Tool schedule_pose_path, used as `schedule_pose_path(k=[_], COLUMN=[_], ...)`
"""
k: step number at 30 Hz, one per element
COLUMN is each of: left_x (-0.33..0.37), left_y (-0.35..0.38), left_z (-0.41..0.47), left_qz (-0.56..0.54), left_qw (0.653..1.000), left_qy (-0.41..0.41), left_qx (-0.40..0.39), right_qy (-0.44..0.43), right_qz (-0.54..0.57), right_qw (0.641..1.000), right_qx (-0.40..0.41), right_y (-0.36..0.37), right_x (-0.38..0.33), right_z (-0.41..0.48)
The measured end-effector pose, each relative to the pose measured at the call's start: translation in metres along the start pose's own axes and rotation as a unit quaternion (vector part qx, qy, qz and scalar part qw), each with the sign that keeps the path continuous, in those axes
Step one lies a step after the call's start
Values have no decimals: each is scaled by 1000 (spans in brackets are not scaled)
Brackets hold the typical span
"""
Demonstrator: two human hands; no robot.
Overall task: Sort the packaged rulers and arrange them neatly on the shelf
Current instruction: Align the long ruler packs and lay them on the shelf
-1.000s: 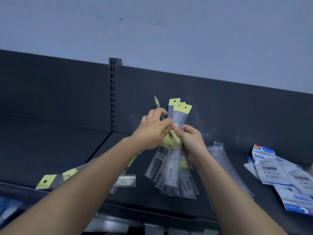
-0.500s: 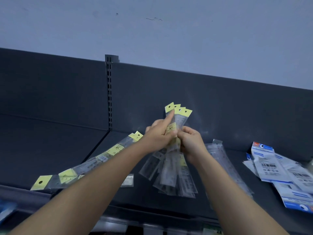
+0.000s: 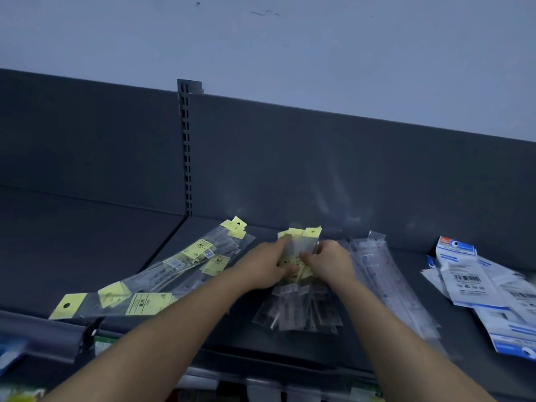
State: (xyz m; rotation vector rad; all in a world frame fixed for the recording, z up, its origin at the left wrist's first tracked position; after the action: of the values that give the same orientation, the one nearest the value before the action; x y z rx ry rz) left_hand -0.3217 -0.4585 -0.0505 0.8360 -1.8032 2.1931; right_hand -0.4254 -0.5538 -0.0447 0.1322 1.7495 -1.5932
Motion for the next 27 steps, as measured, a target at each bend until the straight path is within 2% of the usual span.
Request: schedule_pose_path(k=[4,6,8,11,14,17,20,23,27], left_x=[-15,-33,-61,-107,-133,-149,-153,-154,-149], left_y=[-2,-25,-56,-78,-84,-84,-83,-95,-115], left_z=[-4,-4,-11,-32,-45,-44,-43,-43,-40], left_qz=[30,85,176,222,177,87,14,-32,-175], left_qw=[999,996,977,940,929,940,950,956,943], left_qy=[0,-32,-117,-259,-322,-330,-311,-281,-228], left_qx=[-39,-6,38,-13,-31,-16,2,72,167], right_qy=[3,-29,-78,-138,-194,-238,-248,-248,-198], right_qz=[-77,-97,-81,-74,-102,-140,-141,-123,-1], right_qw=[997,994,992,988,973,952,948,950,971], right_qx=[4,41,59,15,-73,-134,-142,-143,-135], right_y=[7,3,4,25,58,86,96,98,94], right_x=[0,-13,-33,-65,-91,-108,-116,-122,-122], right_z=[3,0,-3,-7,-17,-28,-30,-30,-24])
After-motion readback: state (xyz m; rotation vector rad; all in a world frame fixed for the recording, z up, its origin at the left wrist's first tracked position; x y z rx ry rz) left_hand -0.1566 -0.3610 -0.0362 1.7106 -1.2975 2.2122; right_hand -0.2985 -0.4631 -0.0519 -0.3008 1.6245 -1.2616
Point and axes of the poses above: each hand's wrist, its own z-axis towards the middle knuckle, its own y-axis out of the palm, x = y × z, the point moved 9 cm from there along z, towards the middle knuckle, and after that the axes turned 1 degree about x, right-handed, at the moved point
